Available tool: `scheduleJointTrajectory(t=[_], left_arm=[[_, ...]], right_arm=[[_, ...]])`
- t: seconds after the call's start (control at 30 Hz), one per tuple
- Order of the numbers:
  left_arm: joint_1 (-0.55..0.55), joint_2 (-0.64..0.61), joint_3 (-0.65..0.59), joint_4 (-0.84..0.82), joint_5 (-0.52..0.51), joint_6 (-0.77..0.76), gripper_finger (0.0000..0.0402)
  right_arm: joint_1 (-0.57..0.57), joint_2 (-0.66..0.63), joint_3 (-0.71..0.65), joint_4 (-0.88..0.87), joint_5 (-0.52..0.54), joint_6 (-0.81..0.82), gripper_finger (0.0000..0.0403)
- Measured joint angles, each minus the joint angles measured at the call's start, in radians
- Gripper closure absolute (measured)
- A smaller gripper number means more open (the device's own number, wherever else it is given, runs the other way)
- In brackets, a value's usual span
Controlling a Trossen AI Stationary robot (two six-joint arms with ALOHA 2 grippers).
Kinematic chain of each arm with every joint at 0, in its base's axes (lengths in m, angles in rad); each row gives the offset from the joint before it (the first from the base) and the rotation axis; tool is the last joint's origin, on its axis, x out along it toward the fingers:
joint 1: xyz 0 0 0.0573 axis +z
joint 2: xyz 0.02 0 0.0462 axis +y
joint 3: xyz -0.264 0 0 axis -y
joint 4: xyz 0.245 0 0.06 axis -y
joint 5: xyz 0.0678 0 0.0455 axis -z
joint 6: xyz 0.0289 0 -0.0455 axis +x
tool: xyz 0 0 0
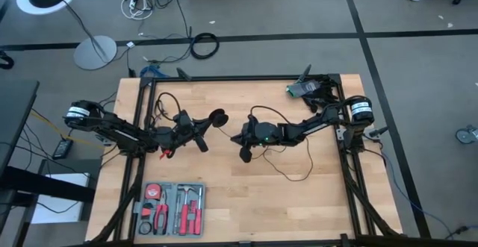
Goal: Coil cords
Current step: Coil the black wire on the spool
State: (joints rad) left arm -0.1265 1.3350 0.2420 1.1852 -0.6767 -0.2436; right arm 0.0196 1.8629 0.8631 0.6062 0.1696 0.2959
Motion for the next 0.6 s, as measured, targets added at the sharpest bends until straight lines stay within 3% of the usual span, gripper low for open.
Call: scheduleJointTrajectory(t=[0.17,0.4,0.6], left_arm=[[0.000,0.000,0.000,-0.007,0.029,0.003,0.0401],[0.000,0.000,-0.001,-0.047,0.076,0.022,0.0401],[0.000,0.000,0.000,-0.135,0.087,-0.001,0.0401]], right_arm=[[-0.024,-0.043,0.000,-0.088,0.051,0.025,0.0400],[-0.086,-0.205,0.008,-0.303,0.063,0.051,0.0401],[-0.116,-0.263,0.116,-0.473,0.064,0.000,0.0402]])
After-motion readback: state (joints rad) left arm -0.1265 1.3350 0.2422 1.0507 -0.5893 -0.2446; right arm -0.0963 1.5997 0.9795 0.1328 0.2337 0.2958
